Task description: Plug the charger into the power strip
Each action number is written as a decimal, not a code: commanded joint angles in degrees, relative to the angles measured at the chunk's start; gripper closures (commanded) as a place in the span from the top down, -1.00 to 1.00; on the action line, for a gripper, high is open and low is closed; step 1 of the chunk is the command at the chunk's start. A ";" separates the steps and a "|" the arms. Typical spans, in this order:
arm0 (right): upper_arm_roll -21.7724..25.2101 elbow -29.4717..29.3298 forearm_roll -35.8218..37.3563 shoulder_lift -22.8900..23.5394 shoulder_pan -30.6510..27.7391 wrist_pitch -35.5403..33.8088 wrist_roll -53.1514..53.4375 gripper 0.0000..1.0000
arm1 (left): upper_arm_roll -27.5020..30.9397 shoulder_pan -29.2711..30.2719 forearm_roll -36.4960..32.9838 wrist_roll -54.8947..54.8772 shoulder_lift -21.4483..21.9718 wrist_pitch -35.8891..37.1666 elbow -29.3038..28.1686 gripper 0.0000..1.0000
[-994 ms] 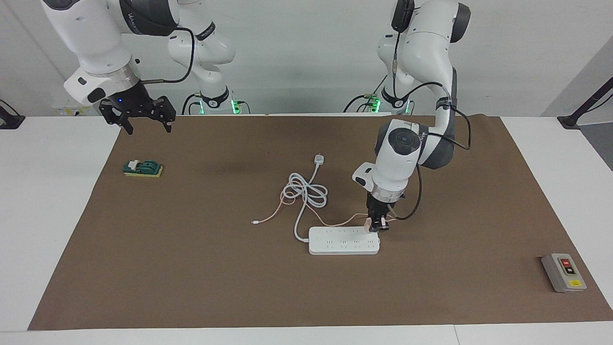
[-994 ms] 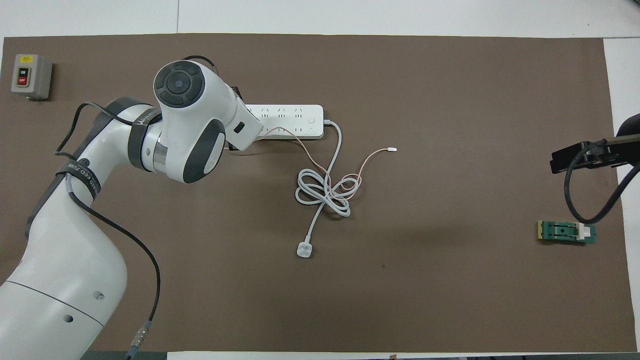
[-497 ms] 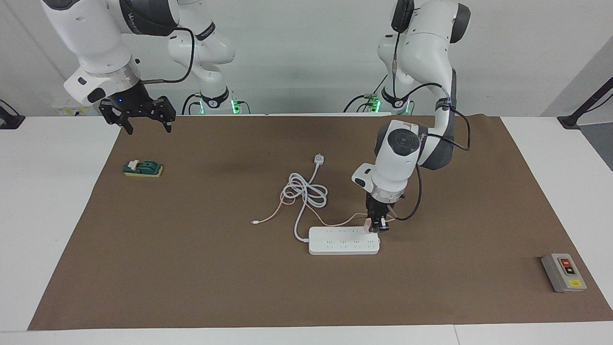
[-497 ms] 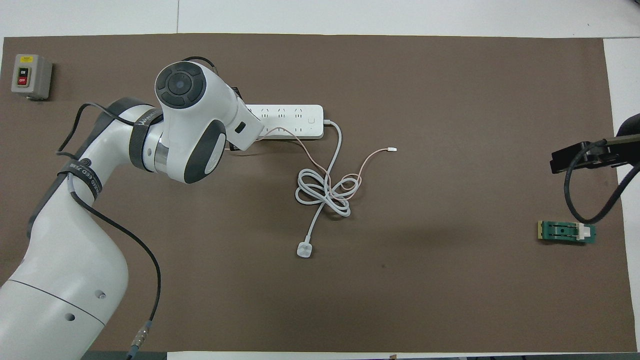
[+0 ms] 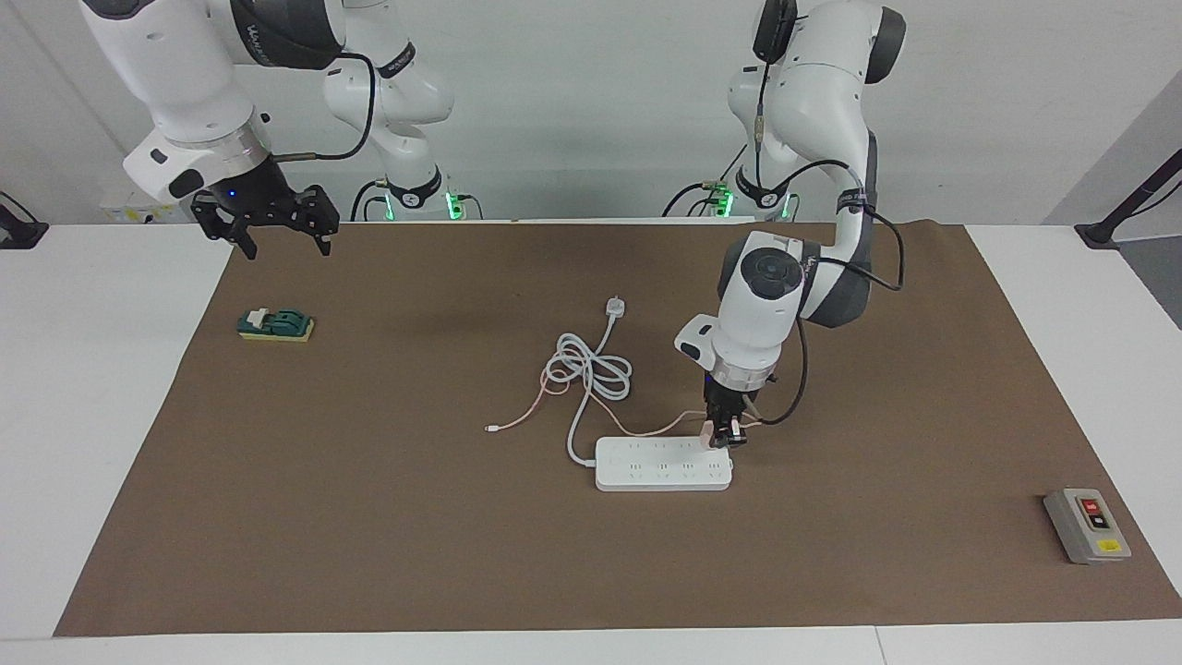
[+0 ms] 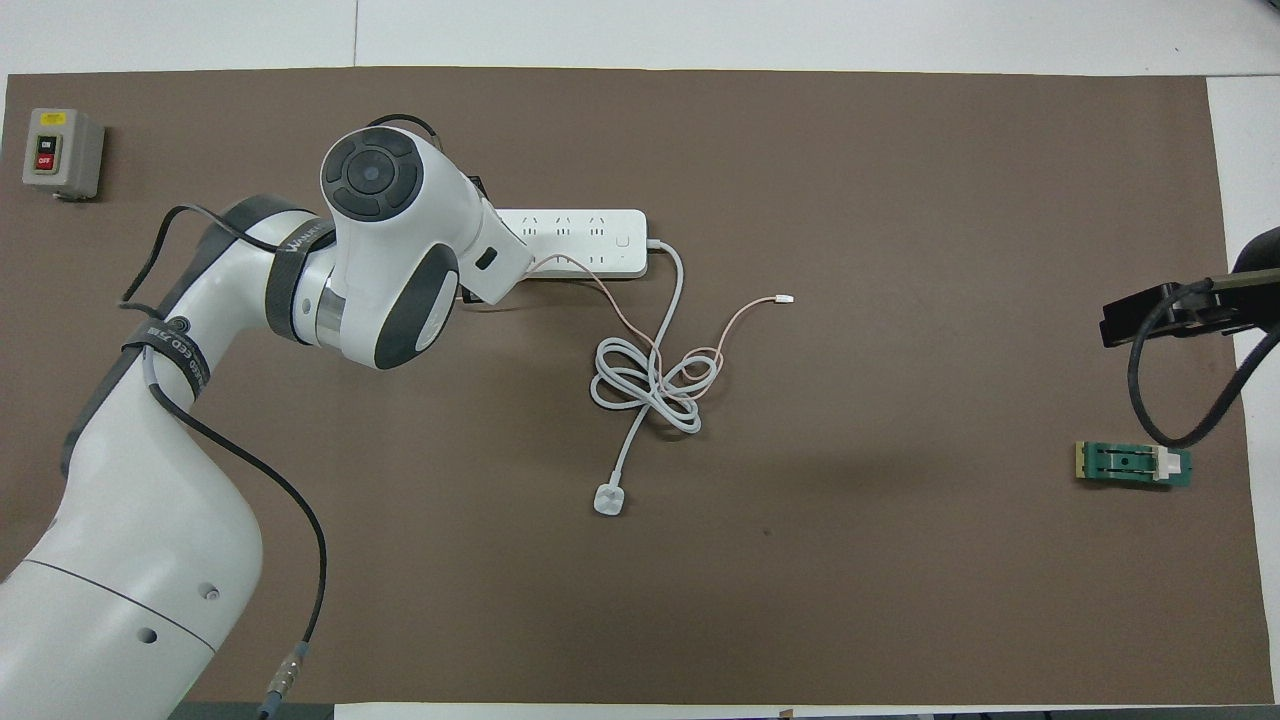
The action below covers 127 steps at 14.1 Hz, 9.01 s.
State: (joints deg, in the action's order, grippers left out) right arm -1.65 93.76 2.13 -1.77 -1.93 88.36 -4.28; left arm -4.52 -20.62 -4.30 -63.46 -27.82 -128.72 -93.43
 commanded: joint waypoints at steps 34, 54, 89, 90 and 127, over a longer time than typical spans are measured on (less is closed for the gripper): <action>-0.37 0.38 0.07 -0.95 -0.53 0.23 -1.34 1.00 | -1.81 2.08 -0.62 -2.63 -9.71 3.48 8.27 -1.00; -0.37 0.38 0.07 -0.95 -0.53 0.23 -1.43 1.00 | -0.84 3.92 1.84 -1.31 -7.15 6.43 5.78 -1.00; -0.45 0.29 0.07 -0.95 -0.45 0.41 -1.34 1.00 | -0.84 5.23 1.31 -0.87 1.96 6.64 6.60 1.00; -0.45 0.29 0.07 -0.95 -0.45 0.41 -1.34 1.00 | -0.93 6.11 1.75 -0.79 3.98 8.21 6.08 1.00; -0.45 0.38 0.07 -0.95 -0.45 0.41 -1.52 1.00 | -0.49 21.41 3.69 63.73 30.89 42.85 2.20 1.00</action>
State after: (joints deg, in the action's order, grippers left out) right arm -1.69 93.59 2.13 -1.90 -1.90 88.36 -4.28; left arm -5.47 1.57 0.51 -0.82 0.77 -86.67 -88.72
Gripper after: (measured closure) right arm 0.000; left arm 0.000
